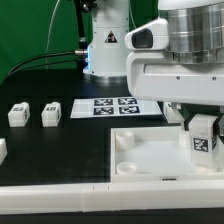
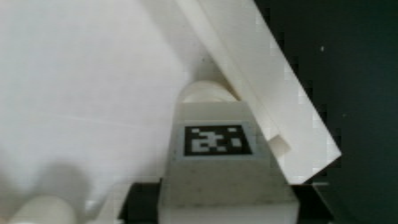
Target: Assemble one leg
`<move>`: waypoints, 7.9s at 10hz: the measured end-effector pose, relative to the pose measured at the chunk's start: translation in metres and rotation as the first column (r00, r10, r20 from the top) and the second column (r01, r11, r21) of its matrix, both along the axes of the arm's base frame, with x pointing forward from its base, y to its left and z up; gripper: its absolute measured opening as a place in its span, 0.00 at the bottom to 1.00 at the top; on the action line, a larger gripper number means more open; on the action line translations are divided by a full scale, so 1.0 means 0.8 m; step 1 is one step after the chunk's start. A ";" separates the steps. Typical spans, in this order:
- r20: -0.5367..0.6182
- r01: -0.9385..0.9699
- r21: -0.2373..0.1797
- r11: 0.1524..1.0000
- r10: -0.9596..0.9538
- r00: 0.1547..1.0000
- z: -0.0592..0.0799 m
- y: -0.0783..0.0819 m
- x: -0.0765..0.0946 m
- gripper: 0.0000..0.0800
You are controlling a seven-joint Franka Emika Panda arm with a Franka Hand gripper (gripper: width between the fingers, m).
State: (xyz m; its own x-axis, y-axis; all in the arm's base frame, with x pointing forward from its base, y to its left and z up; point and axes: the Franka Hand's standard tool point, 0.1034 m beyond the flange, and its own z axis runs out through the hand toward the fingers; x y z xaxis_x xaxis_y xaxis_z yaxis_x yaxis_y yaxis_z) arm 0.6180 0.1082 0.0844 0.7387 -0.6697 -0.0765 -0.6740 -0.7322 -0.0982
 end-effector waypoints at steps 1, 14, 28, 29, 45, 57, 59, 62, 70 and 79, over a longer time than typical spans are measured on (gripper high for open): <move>-0.017 0.127 0.006 0.992 -0.127 0.992 0.000 -0.001 0.000 0.36; -0.078 0.544 -0.034 0.838 -0.545 0.835 -0.001 0.007 0.000 0.80; 0.055 -0.674 -0.034 0.738 0.674 0.736 -0.001 0.002 0.008 0.78; 0.055 -0.673 -0.034 0.738 0.674 0.736 -0.001 0.002 0.008 0.55; -0.046 0.448 -0.004 0.894 -0.448 0.893 -0.003 -0.005 0.009 0.37; 0.013 0.008 -0.002 1.000 -0.008 1.000 -0.006 -0.002 0.009 0.81; 0.037 -0.202 -0.014 0.979 0.202 0.979 -0.006 0.001 0.008 0.81; 0.060 -0.480 -0.044 0.876 0.482 0.874 -0.006 0.004 0.007 0.81; 0.072 -0.657 -0.065 0.751 0.660 0.748 -0.007 0.003 0.007 0.36; 0.033 -0.058 -0.024 0.998 0.059 0.998 -0.008 0.005 0.006 0.36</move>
Offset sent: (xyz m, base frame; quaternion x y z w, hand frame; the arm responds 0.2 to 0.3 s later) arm 0.0094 -0.0014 -0.0032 -0.0161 0.0005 0.2964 0.9549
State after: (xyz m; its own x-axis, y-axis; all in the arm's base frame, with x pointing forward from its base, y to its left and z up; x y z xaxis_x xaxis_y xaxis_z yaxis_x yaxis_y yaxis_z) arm 0.6226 0.1119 0.0783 0.7788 -0.6263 -0.0361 -0.6263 -0.7728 -0.1029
